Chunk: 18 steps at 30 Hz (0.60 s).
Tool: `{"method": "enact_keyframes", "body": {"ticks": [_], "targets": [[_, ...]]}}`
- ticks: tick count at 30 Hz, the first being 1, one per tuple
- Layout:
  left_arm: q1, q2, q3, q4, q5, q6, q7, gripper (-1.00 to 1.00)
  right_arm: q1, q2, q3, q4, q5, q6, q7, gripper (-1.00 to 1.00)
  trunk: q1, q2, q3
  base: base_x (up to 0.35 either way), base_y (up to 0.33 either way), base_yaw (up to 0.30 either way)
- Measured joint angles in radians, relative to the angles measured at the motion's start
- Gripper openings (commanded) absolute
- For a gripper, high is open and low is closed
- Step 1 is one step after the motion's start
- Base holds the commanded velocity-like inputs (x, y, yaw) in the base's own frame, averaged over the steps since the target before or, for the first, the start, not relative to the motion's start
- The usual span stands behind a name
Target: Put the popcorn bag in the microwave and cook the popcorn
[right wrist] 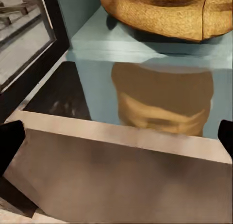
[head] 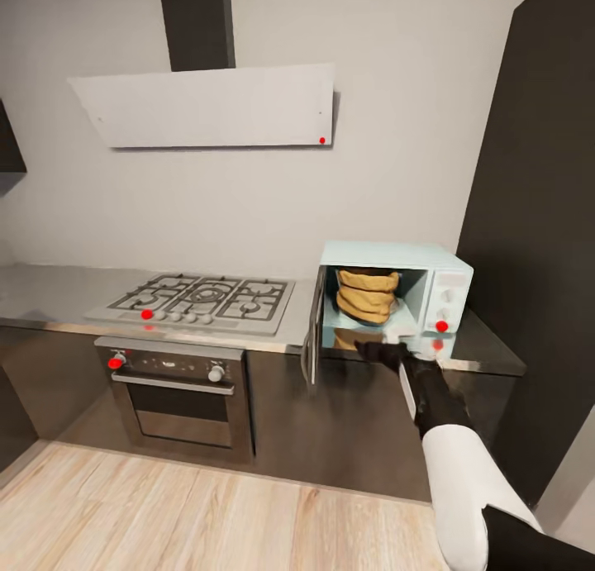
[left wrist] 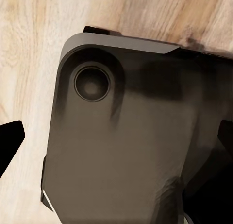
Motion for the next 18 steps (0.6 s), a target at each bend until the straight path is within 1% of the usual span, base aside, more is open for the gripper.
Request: {"method": "enact_keyframes", "body": {"ticks": [1,2,3,5,6,9,13,15,18], "targets": [[0.0,0.0,0.0,0.0,-0.001,0.0,0.0,1.0,0.014,0.0,-0.002,-0.001,-0.013,-0.043,0.006,1.0,0.0,0.0,0.0,0.174,0.0,0.0],[0.0,0.0,-0.001,0.0,-0.003,0.0,-0.001,1.0,0.029,-0.001,-0.003,-0.001,-0.035,-0.087,0.009,1.0,0.0,0.0,0.0,0.246,0.0,0.0],[0.0,0.0,-0.003,0.0,-0.006,0.0,-0.002,1.0,0.049,-0.001,-0.004,-0.001,-0.068,-0.142,0.009,1.0,0.0,0.0,0.0,0.273,0.0,0.0],[0.0,0.0,-0.005,-0.001,-0.009,0.0,-0.002,1.0,0.069,-0.002,-0.004,0.008,-0.117,-0.205,0.005,1.0,0.0,0.0,0.0,0.305,0.0,0.0],[0.0,0.0,-0.005,-0.001,-0.01,0.0,-0.002,1.0,0.072,-0.002,-0.004,0.012,-0.125,-0.214,0.002,1.0,-0.001,0.0,0.0,0.316,0.0,0.0],[0.0,0.0,-0.005,-0.001,-0.01,0.0,-0.002,1.0,0.075,-0.003,-0.004,0.02,-0.134,-0.235,-0.021,1.0,-0.001,0.0,0.0,0.319,0.0,0.0],[0.0,0.0,-0.005,-0.001,-0.01,0.0,-0.002,1.0,0.076,0.0,-0.004,0.021,-0.137,-0.272,-0.078,1.0,-0.001,0.0,0.0,0.321,0.0,0.0],[0.0,0.0,-0.005,-0.001,-0.01,0.0,-0.002,1.0,0.076,0.0,-0.005,0.02,-0.137,-0.322,-0.133,1.0,-0.001,0.0,0.0,0.318,0.0,0.0],[0.0,0.0,-0.005,-0.001,-0.01,0.0,-0.002,1.0,0.076,0.001,-0.005,0.02,-0.138,-0.358,-0.216,1.0,-0.001,0.0,0.0,0.315,0.0,0.0]]}}
